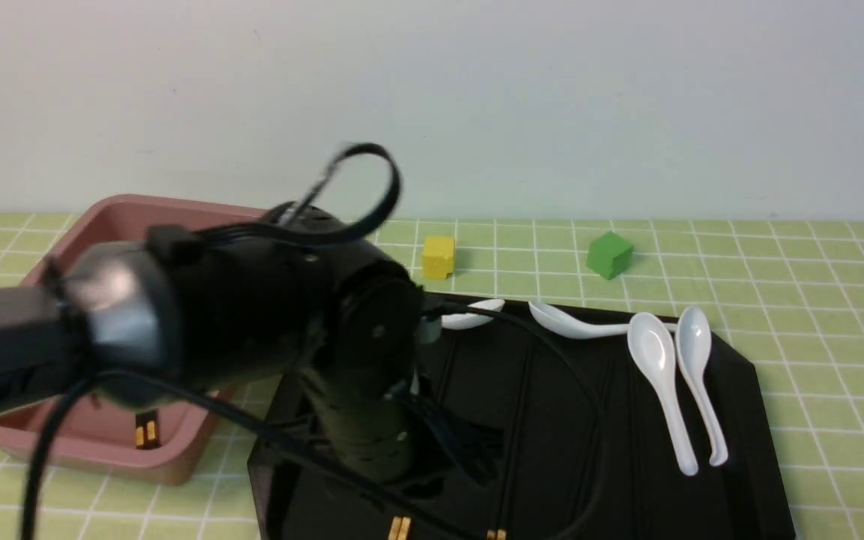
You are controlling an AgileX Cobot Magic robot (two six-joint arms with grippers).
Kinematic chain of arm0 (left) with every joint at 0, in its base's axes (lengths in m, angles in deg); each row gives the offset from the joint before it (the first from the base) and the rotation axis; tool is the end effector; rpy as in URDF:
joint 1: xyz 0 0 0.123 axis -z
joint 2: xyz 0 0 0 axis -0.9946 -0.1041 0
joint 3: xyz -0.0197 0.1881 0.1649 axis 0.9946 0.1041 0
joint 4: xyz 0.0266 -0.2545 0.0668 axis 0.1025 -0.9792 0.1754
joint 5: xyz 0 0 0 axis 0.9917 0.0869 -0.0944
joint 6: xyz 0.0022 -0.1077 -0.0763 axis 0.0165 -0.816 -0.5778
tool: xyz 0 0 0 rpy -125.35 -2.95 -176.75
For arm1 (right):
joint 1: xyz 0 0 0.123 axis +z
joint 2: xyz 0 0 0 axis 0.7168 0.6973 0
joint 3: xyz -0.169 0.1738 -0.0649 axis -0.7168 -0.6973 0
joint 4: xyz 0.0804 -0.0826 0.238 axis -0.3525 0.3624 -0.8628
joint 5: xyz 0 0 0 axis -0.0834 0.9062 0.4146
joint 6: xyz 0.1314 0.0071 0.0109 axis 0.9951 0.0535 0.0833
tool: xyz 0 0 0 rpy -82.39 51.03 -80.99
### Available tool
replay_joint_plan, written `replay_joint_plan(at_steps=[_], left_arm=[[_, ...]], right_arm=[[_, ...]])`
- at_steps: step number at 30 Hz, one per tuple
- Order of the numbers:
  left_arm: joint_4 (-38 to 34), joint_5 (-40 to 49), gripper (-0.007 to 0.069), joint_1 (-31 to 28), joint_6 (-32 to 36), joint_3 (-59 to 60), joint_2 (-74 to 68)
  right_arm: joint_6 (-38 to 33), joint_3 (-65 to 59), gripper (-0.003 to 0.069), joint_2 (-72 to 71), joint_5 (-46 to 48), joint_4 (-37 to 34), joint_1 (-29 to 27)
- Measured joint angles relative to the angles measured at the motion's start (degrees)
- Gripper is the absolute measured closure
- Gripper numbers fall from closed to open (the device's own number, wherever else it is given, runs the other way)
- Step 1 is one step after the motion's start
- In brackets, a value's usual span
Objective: On green tablecloth take chopsticks from black tray and put them in box.
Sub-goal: 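Reach over to the black tray and grasp a pair of chopsticks with the left gripper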
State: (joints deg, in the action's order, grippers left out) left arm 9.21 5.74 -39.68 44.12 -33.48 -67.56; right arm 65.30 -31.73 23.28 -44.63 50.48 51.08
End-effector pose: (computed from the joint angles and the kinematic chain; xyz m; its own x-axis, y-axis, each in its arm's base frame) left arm 0.2643 -0.2490 0.1452 -0.9734 0.0437 -0.2248 0.0740 0.9890 -0.1280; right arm 0.1380 0.0168 0.1628 -0.3010 0.0822 -0.9501 -0.0881 0.9896 0.1135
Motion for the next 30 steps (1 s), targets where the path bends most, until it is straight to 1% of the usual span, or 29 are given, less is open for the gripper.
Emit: replay_joint_plan(at_steps=[3,6,10,15,22,26,30], left_arm=[[2.29,0.44,0.0303,0.0,0.05,-3.63,-4.4],[4.46,1.49,0.0279,0.0,1.23,-7.57,-8.71],[6.38,1.78,0.0274,0.0,2.53,-11.03,-13.07],[8.97,1.64,0.0272,-0.22,2.84,-11.96,-16.51],[8.44,0.2,0.0272,-3.69,2.84,-12.03,-18.77],[8.22,0.13,0.0272,-4.3,2.84,-12.27,-19.21],[7.71,0.48,0.0303,-4.3,3.03,-12.88,-20.01]], right_arm=[[0.0,0.0,0.0419,0.0,0.0,0.0,0.0],[0.0,0.0,0.0419,0.0,0.0,0.0,0.0],[0.0,0.0,0.0419,0.0,0.0,0.0,0.0],[0.0,0.0,0.0419,0.0,0.0,0.0,0.0],[0.0,0.0,0.0419,0.0,0.0,0.0,0.0],[0.0,0.0,0.0419,0.0,0.0,0.0,0.0],[0.0,0.0,0.0419,0.0,0.0,0.0,0.0]])
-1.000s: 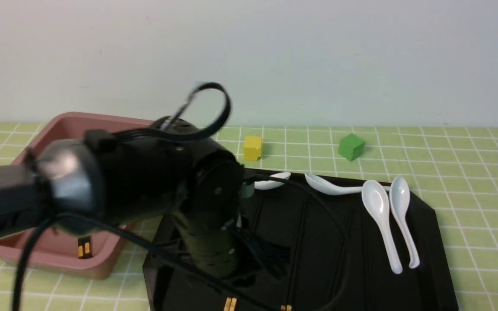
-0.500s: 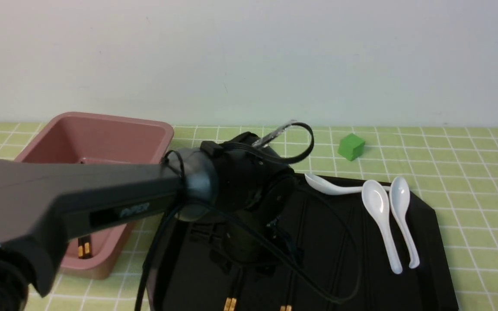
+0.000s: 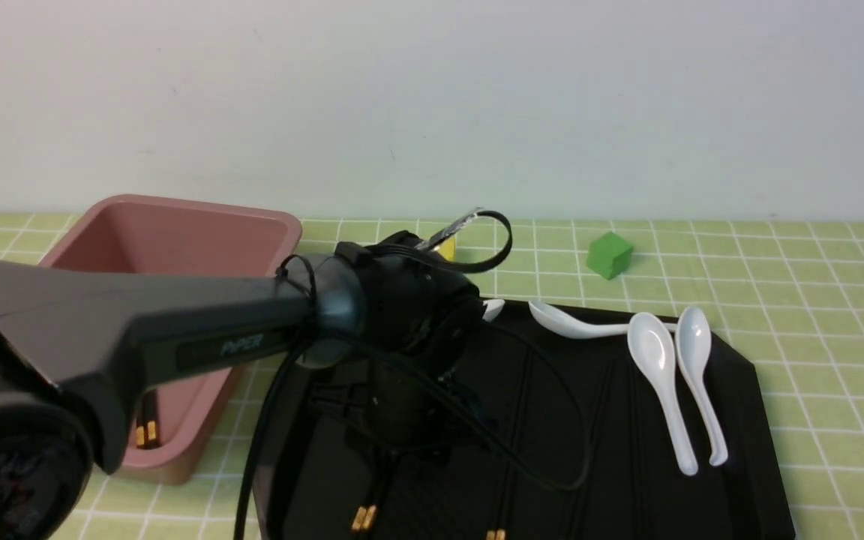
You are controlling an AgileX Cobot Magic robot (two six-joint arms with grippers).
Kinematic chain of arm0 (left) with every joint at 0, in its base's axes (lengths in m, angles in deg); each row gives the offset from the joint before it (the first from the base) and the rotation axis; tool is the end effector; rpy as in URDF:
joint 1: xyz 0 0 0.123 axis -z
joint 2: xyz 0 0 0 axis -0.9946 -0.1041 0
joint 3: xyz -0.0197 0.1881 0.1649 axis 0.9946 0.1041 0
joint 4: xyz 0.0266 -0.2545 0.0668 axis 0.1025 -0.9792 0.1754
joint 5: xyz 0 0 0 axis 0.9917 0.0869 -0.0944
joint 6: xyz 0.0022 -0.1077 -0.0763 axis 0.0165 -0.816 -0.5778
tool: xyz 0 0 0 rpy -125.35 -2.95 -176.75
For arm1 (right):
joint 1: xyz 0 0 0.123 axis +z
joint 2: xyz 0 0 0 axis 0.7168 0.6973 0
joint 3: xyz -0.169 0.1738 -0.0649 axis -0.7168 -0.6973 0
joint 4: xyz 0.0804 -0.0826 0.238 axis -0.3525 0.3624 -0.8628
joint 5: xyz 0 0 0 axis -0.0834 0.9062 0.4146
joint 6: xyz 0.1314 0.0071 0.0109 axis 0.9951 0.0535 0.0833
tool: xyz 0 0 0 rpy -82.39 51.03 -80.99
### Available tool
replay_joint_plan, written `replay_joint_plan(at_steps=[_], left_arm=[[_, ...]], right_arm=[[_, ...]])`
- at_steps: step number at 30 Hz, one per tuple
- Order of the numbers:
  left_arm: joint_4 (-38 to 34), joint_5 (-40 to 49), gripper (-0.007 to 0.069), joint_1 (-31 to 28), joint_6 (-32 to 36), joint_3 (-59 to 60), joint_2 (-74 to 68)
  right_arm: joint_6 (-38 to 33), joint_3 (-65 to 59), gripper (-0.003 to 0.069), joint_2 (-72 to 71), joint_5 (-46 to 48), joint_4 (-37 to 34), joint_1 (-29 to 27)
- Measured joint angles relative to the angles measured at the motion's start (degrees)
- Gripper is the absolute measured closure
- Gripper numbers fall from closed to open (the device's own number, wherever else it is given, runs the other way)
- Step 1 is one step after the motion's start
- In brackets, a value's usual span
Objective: On green tablecloth take chopsticks from black tray and put them in box.
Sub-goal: 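Reach over to the black tray and grasp a pair of chopsticks with the left gripper, then place the chopsticks into the pink bin with the left gripper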
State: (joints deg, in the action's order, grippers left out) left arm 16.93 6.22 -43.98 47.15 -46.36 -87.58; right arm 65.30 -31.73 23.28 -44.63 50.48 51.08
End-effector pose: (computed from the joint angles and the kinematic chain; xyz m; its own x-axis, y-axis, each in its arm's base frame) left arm 0.3274 -0.2484 0.0713 -0.9734 0.1209 -0.1947 0.1115 0.9920 0.0585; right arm 0.1380 0.0168 0.1628 -0.3010 0.0822 -0.9501 -0.0881 0.9896 0.1135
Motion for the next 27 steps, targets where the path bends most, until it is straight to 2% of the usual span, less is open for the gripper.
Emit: replay_joint_plan(at_steps=[2,7,14,21,26,27], left_arm=[[-0.76,0.15,0.0342,0.0,0.0,-0.21,-0.16],[-1.95,0.18,0.0525,0.0,0.05,-0.59,-0.53],[-3.48,1.87,0.0521,-0.12,0.05,0.18,2.03],[-3.16,7.93,0.0521,-0.7,1.33,0.88,17.88],[-2.42,12.67,0.0521,-8.55,2.12,0.88,26.31],[-2.42,13.98,0.0521,-12.84,2.63,0.88,27.57]], right_arm=[[0.0,0.0,0.0419,0.0,0.0,0.0,0.0],[0.0,0.0,0.0419,0.0,0.0,0.0,0.0],[0.0,0.0,0.0419,0.0,0.0,0.0,0.0],[0.0,0.0,0.0419,0.0,0.0,0.0,0.0],[0.0,0.0,0.0419,0.0,0.0,0.0,0.0],[0.0,0.0,0.0419,0.0,0.0,0.0,0.0]])
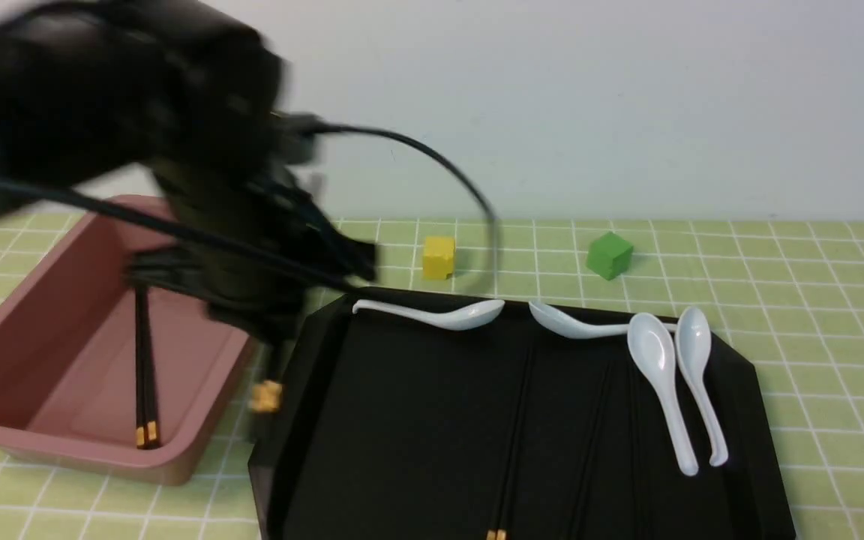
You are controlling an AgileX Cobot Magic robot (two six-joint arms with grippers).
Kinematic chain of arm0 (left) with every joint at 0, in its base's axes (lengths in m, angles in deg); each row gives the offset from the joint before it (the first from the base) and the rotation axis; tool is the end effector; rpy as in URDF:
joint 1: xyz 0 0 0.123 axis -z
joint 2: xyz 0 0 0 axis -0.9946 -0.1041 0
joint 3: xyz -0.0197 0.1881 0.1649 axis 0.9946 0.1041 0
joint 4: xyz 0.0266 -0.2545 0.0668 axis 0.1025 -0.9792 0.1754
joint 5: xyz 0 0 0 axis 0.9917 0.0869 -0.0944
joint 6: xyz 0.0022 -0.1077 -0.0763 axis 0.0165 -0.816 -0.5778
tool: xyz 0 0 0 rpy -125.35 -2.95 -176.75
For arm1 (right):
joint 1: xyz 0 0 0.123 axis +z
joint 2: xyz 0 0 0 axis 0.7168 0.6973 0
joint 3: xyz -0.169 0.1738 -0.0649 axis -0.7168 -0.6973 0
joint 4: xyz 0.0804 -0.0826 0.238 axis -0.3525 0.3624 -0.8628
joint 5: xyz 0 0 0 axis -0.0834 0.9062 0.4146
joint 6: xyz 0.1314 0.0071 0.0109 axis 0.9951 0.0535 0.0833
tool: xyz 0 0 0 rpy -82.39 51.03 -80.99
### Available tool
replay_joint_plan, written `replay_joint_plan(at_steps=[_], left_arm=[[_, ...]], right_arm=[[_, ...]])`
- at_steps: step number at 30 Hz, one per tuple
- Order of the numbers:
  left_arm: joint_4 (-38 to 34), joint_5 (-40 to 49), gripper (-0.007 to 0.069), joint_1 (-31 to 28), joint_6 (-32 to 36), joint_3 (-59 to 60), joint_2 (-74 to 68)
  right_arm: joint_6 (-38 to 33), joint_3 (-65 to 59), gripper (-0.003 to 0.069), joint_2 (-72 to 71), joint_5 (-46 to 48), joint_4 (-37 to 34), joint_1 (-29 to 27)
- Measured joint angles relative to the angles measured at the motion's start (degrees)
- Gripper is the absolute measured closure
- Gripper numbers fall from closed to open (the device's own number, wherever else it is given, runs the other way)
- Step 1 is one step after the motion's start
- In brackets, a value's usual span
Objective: On green tablecloth take chopsticks from black tray and put them in box.
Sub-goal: 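Place the chopsticks into the pink bin with the left gripper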
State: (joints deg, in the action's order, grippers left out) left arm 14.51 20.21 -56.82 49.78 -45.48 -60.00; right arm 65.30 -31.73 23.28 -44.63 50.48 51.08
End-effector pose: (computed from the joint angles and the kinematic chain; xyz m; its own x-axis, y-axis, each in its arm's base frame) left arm 0.3265 -0.1466 0.2470 -0.9226 -0.1397 -0.3595 -0.1199 0.9898 -0.0768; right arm 0.1380 0.0168 0.1628 -0.3010 0.0822 -0.9501 -0.0881 0.9896 0.1135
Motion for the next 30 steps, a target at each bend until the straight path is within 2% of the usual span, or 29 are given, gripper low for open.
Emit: replay_joint_plan(at_steps=[5,10,16,19,23,27,28,30], left_arm=[[-3.2,-1.84,0.0521,-15.8,3.63,0.0,-1.2],[-4.5,-6.21,0.0521,-21.7,12.19,0.0,-5.97],[-4.71,-9.91,0.0491,-23.13,15.83,0.0,-12.66],[-4.91,-12.64,0.0405,-23.13,16.26,0.05,-15.82],[-4.97,-11.76,0.0348,-23.13,16.26,-0.18,-16.08],[-4.97,-8.6,0.0386,-23.13,16.95,-1.71,-14.3],[-5.02,-7.12,0.0443,-23.13,17.93,-2.58,-12.64],[-5.02,-6.15,0.0487,-23.13,18.8,-2.94,-10.75]], right_arm=[[0.0,0.0,0.0419,0.0,0.0,0.0,0.0],[0.0,0.0,0.0419,0.0,0.0,0.0,0.0],[0.0,0.0,0.0419,0.0,0.0,0.0,0.0],[0.0,0.0,0.0419,0.0,0.0,0.0,0.0],[0.0,0.0,0.0419,0.0,0.0,0.0,0.0],[0.0,0.0,0.0419,0.0,0.0,0.0,0.0],[0.0,0.0,0.0419,0.0,0.0,0.0,0.0],[0.0,0.0,0.0419,0.0,0.0,0.0,0.0]])
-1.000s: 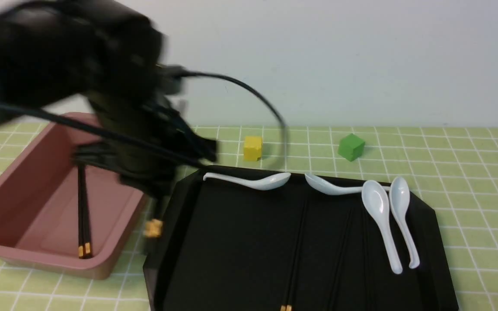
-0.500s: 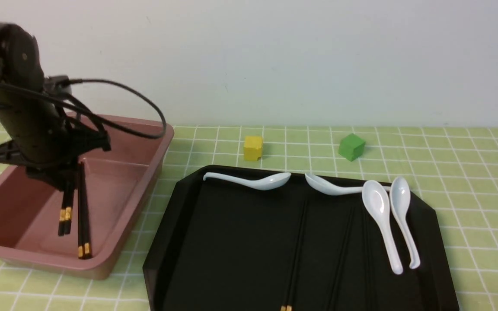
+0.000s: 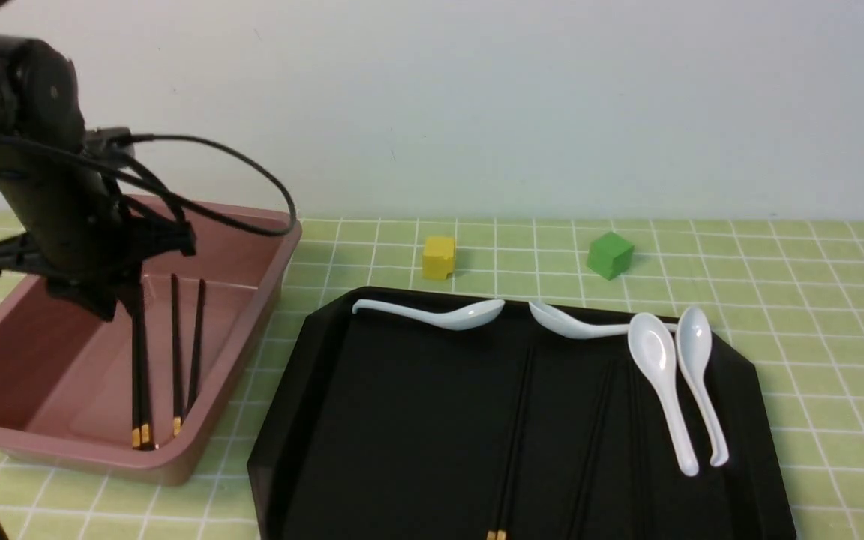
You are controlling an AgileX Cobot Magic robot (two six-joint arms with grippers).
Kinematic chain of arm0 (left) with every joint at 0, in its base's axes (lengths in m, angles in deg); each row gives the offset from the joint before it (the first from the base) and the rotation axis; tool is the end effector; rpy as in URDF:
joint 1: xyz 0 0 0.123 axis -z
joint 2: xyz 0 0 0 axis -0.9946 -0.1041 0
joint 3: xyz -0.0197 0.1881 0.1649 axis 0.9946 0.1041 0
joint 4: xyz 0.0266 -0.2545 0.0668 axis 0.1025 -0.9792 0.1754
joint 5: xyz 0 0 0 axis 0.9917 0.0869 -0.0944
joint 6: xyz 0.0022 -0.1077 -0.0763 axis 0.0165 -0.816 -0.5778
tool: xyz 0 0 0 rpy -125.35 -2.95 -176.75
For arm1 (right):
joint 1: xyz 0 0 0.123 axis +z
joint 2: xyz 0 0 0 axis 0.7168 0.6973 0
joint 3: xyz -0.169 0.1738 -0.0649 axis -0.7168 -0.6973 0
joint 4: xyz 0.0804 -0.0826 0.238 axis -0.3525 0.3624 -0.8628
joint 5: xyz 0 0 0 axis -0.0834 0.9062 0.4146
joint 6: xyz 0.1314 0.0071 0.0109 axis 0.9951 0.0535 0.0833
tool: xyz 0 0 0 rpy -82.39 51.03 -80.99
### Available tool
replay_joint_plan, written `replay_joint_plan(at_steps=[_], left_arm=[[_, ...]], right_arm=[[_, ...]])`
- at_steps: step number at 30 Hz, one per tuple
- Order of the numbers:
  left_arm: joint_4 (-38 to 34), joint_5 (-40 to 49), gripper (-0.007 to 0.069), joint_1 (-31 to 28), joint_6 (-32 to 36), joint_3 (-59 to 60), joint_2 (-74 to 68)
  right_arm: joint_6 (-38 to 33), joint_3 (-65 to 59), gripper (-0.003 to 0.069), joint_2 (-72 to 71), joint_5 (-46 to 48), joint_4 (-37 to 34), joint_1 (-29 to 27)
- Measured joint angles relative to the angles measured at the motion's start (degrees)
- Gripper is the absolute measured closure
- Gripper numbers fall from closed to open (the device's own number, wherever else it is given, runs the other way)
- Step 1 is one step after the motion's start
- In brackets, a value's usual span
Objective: On green tablecloth take chopsticks from black tray and put them in box.
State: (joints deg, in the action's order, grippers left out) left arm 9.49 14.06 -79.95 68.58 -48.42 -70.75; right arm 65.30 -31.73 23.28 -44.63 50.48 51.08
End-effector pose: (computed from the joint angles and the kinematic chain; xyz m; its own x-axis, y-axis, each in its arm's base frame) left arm 0.3960 -0.0203 0.1953 -0.9241 -0.2164 -0.3149 -0.2171 0.9756 -0.0331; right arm 0.1380 0.0168 0.1628 -0.3010 0.0822 -0.9501 -0.0881 0.9896 0.1135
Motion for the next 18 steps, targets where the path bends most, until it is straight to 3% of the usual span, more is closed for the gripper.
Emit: replay_joint_plan(at_steps=[3,10,18], left_arm=[[-0.04,3.27,0.0637,0.0,2.79,0.8,8.1],[-2.51,3.13,0.0637,0.0,3.67,14.3,27.16],[-14.17,-11.57,0.0637,0.0,4.99,43.91,57.55]], right_arm=[[0.0,0.0,0.0419,0.0,0.0,0.0,0.0],[0.0,0.0,0.0419,0.0,0.0,0.0,0.0],[0.0,0.0,0.0419,0.0,0.0,0.0,0.0]])
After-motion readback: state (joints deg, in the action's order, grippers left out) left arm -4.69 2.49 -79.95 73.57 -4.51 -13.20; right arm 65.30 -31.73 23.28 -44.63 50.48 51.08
